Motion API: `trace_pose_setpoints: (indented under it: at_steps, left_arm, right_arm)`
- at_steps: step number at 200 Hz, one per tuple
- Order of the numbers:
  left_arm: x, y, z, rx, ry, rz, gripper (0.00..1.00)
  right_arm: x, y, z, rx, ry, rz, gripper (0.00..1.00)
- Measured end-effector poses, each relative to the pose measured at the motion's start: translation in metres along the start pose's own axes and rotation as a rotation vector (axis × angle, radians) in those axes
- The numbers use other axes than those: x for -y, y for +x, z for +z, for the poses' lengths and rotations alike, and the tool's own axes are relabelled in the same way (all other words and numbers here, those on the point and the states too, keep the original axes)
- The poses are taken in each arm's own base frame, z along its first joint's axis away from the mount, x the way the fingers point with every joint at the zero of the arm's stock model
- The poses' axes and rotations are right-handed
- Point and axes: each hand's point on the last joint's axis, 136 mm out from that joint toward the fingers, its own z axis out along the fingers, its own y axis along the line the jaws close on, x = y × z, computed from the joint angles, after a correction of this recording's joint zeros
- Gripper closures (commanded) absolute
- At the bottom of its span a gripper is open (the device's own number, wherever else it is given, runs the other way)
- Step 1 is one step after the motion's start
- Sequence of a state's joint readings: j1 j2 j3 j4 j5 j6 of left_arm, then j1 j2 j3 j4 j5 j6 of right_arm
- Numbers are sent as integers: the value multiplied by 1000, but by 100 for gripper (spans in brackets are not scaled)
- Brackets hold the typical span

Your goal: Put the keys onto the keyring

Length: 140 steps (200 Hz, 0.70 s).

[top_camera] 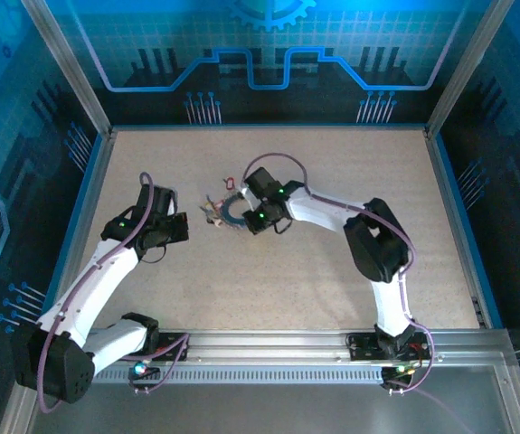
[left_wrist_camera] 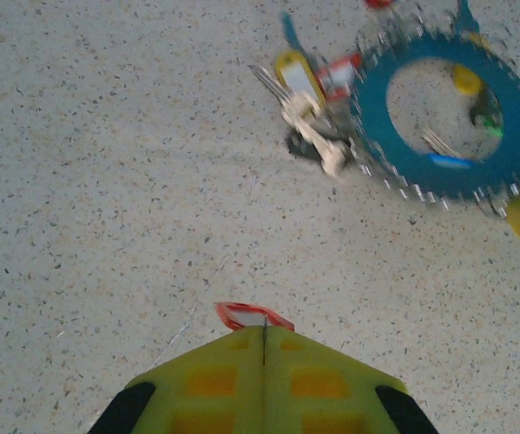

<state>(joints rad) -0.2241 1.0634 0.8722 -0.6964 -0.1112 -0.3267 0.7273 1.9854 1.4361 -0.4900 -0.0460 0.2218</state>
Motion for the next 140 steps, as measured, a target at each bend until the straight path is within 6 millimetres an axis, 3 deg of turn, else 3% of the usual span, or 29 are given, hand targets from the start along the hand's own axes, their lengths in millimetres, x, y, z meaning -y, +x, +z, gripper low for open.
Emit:
trace_pose_setpoints:
  at_steps: [29,54,101,140]
  left_arm:
    - [0,1,1,-5,-2,-11,100]
    - [0,1,2,-9,-4,-11,100]
    - [-1,1,3,-8,-8,-11,100]
    - [-2,2,4,-15,-12,-11,100]
  right_arm:
    - [16,54,-14,-70,4,13,87]
    - [34,86,-31,-93,3,55,84]
    - [41,112,-44,-100,-14,68,81]
    - [38,124,-41,-127,-50,62,67]
